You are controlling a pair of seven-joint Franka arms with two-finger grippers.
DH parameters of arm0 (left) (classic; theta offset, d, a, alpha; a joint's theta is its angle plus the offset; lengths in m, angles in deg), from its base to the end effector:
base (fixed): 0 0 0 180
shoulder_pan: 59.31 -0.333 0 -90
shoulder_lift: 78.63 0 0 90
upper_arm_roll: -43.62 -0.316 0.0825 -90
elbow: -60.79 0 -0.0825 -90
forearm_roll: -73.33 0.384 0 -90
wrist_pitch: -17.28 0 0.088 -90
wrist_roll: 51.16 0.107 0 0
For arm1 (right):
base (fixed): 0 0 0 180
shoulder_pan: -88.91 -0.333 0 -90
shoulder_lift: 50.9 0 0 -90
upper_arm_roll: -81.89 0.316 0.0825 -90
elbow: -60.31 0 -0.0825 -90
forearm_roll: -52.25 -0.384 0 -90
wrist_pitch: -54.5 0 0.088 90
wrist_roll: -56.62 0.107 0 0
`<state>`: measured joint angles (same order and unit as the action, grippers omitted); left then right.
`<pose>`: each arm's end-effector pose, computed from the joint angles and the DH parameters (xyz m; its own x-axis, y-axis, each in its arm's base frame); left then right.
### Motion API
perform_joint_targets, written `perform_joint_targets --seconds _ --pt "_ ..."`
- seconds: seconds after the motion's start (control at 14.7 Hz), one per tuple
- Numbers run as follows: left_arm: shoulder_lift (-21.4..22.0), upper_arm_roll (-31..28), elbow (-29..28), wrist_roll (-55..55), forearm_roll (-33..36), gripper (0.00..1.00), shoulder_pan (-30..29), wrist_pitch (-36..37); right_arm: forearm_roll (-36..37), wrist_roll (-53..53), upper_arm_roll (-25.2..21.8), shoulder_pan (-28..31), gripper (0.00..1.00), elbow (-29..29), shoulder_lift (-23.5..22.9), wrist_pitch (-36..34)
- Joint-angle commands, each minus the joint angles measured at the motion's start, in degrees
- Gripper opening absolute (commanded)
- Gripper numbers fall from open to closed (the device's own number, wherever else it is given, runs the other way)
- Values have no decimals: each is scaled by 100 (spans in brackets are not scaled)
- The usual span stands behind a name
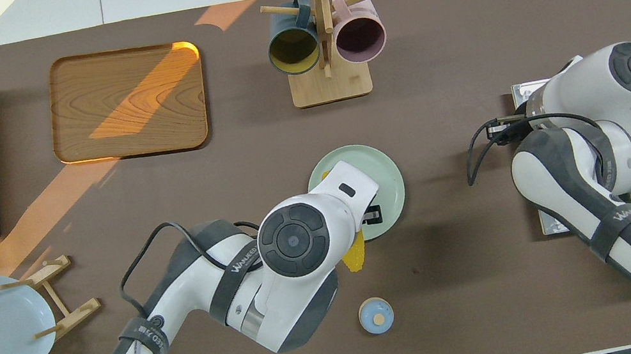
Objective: Put corn in oven
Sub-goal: 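Carry the corn to the green plate while the right gripper opens the oven, then release the corn onto the plate while the right gripper moves toward it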
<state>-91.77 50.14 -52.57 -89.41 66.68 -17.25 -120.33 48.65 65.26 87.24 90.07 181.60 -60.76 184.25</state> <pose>0.4096 -0.4612 0.3728 0.9933 -0.0884 0.0740 -0.1022 -0.9724 0.2096 0.5627 0.0421 0.3310 0.9924 -0.1183 -0.0345 -0.1201 -0.9910 -0.0587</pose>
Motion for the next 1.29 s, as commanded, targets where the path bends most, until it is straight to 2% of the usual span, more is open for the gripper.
perform_joint_targets --seconds 0.0,0.2,0.27,0.34,0.48,0.54,0.61,0.68,0.88,1.09,1.15,1.22 --pt "-591 -151 286 -50 -65 0 320 -492 -149 50 -25 -19 0 -912 -43 -958" --pt "-822 -152 463 -50 -47 0 329 -686 -97 50 -34 -1 0 -1212 44 -1521" --pt "-822 -152 455 -42 -47 0 320 -739 -79 50 -52 16 11 -1265 97 -1688" --pt "-831 -152 455 -33 -47 0 303 -740 -79 16 -69 103 31 -1301 124 -1811" --pt "-857 -152 463 11 -47 0 250 -740 -70 -29 -69 270 44 -1423 194 -2119" --pt "-866 -160 463 11 -47 0 233 -740 -70 -98 -78 323 53 -1546 194 -2338" --pt "-857 -169 463 11 -47 29 232 -731 -70 -177 -69 411 69 -1643 185 -2514" --pt "-831 -204 463 11 -47 99 215 -679 -70 -196 -69 438 72 -1678 185 -2585" --pt "-446 -257 472 142 -47 100 -161 -171 -61 -213 -61 429 72 -1687 185 -2577" --pt "187 -257 586 476 -47 100 -671 829 -61 -222 1 342 72 -1792 150 -2595" --pt "319 -266 656 547 -47 100 -812 1138 -53 -222 1 220 74 -1854 133 -2604" --pt "451 -266 805 608 -47 100 -1022 1454 -52 -213 -8 79 84 -1898 124 -2604"
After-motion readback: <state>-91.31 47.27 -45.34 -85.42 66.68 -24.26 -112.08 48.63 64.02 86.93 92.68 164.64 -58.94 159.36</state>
